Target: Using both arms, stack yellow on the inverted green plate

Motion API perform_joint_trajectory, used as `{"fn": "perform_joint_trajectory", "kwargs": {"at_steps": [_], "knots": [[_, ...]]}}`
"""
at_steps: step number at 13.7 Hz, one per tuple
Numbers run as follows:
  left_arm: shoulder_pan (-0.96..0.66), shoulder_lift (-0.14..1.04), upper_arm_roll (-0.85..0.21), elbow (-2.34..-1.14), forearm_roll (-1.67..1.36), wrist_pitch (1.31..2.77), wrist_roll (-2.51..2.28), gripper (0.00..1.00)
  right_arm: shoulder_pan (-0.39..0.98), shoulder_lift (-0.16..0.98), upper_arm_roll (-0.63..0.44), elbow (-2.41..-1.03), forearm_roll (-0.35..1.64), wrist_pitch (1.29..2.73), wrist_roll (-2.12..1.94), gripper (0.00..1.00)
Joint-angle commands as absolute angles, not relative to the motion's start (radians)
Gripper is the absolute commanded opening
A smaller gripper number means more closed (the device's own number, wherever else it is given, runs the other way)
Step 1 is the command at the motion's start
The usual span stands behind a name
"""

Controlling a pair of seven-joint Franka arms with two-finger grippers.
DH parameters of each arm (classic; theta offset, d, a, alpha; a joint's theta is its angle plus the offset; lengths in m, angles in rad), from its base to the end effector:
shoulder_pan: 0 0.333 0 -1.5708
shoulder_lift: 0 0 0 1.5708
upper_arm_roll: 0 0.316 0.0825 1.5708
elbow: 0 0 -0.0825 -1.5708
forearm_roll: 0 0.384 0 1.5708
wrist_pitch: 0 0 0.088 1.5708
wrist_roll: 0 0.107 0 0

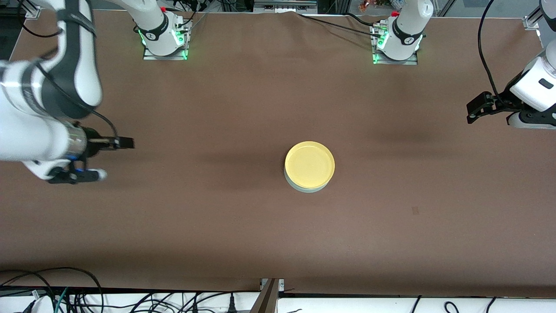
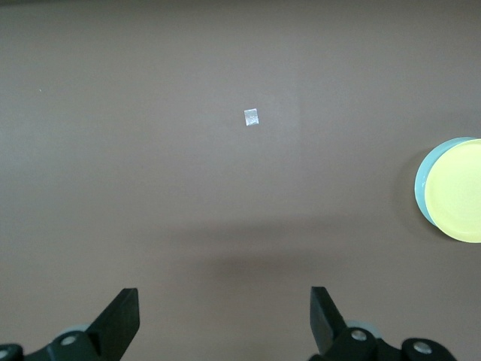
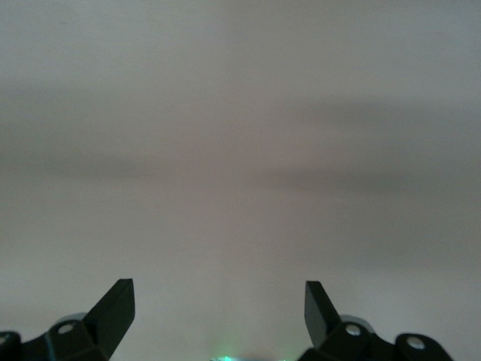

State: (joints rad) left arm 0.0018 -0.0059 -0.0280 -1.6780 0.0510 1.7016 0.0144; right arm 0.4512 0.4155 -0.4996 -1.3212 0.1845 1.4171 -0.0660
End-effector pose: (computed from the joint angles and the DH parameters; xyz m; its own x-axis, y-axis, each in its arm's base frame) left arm 0.5621 -0.0099 0.5885 0.9985 -0.0472 0.0286 -0.0457 -0.9976 -0.0513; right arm 0.6388 0.0479 0.5015 0.9629 0.0303 -0.2681 0.0297 -0.9995 -0.0063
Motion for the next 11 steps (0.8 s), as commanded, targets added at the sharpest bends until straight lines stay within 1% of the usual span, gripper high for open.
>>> {"fn": "perform_joint_trajectory", "kwargs": {"at_steps": [1,2,4,5,8,11], "knots": [[-0.002,0.005,-0.029,-1.649,0.067,1.678,0.023,1.0,0.373,0.266,-0.433,-1.402,0.143,1.382,-0.072,1.0],[-0.002,0.005,-0.029,-1.649,0.067,1.678,0.021,1.0,0.306,0.24,-0.367,-1.408,0.108,1.368,-0.077,1.0],[-0.002,0.005,-0.029,-1.649,0.067,1.678,0.021,1.0,0.2,0.171,-0.217,-1.407,-0.047,1.336,-0.077,1.0],[-0.002,0.005,-0.029,-1.649,0.066,1.678,0.021,1.0,0.174,0.123,-0.184,-1.411,-0.081,1.345,-0.072,1.0],[-0.002,0.005,-0.031,-1.646,0.066,1.658,0.031,1.0,0.118,0.063,-0.179,-1.417,-0.069,1.345,-0.072,1.0],[-0.003,0.005,-0.032,-1.634,0.066,1.651,0.025,1.0,0.101,-0.003,-0.179,-1.479,-0.034,1.332,-0.072,1.0]]}}
